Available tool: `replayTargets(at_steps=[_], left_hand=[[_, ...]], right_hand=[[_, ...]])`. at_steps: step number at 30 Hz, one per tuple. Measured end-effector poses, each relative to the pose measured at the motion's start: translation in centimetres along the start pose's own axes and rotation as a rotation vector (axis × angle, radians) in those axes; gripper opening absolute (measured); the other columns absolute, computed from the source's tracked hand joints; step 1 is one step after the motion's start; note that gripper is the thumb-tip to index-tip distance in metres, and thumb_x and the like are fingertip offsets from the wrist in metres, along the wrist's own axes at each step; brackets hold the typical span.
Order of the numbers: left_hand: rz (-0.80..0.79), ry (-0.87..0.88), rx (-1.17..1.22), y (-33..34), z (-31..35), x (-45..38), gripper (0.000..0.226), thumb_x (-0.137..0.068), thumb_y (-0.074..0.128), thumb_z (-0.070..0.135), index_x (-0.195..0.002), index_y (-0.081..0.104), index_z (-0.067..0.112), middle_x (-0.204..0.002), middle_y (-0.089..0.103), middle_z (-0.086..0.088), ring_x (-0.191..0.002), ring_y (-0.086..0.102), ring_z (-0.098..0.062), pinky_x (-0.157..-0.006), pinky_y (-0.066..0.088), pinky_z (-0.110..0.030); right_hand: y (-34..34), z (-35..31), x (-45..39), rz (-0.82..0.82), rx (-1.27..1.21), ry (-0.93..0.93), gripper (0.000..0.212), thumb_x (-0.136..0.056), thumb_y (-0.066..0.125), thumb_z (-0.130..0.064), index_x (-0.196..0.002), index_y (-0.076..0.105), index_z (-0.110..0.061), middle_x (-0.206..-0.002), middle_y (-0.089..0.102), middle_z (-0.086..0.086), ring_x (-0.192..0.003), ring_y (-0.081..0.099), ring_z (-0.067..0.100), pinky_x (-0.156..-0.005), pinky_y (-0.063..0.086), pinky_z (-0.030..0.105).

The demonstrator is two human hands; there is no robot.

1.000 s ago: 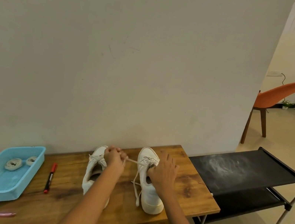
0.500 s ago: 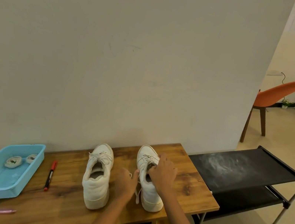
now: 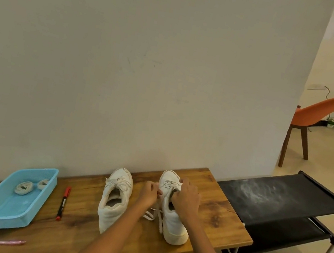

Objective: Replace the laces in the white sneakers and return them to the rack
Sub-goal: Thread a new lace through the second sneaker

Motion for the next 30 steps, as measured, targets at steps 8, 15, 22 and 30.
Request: replayTargets(at_steps=[8, 15, 22, 30], left_hand=[[0.074, -0.089, 0.867, -4.1, 4.7, 0.1, 0.017, -0.101, 0.04, 0.014, -0.1, 0.056, 0.01, -0.077, 0.06, -0.008, -0.057, 0.059, -0.017, -0.051, 0.055, -0.026], [0.007, -0.088, 1.098, -4.1, 6.9, 0.7, 0.025, -0.096, 0.037, -0.01, -0.109, 0.055, 0.001, -0.09, 0.062, -0.01, -0.08, 0.062, -0.02, -0.062, 0.058, -0.024], [0.223, 0.029, 0.352, -4.0, 4.2, -0.5, 0.022, -0.092, 0.045, -0.008, -0.095, 0.061, 0.006, -0.084, 0.064, -0.004, -0.079, 0.066, -0.019, -0.071, 0.057, -0.03], [-0.094, 0.039, -0.878, -1.8, 4.8, 0.2, 0.027, -0.097, 0.046, 0.017, -0.117, 0.059, 0.003, -0.114, 0.064, -0.012, -0.101, 0.063, -0.026, -0.082, 0.049, -0.031]], right_hand=[[-1.3, -4.1, -0.1, -0.02, -0.531, -0.106, 0.024, -0.097, 0.046, -0.02, -0.118, 0.053, -0.011, -0.102, 0.068, 0.005, -0.089, 0.063, 0.016, -0.068, 0.041, 0.019], [-1.2, -6.3, 0.5, -0.348, -0.942, -0.092, 0.024, -0.094, 0.053, -0.011, -0.118, 0.051, -0.01, -0.084, 0.067, 0.01, -0.073, 0.065, 0.017, -0.067, 0.054, 0.026], [-4.7, -2.2, -1.5, -0.353, -0.808, 0.034, 0.013, -0.091, 0.059, -0.011, -0.099, 0.068, -0.006, -0.073, 0.064, 0.004, -0.059, 0.053, 0.008, -0.057, 0.046, 0.017], [-4.6, 1.0, -2.7, -0.233, -0.576, 0.014, 0.027, -0.096, 0.04, 0.004, -0.103, 0.066, -0.001, -0.087, 0.066, 0.006, -0.067, 0.056, 0.005, -0.057, 0.046, 0.012]])
Point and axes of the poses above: each hand's wrist, its own x-axis away from the middle knuckle, its own y-axis out of the palm, z = x × y, the point moved 5 cm from there along -x, towards the middle knuckle
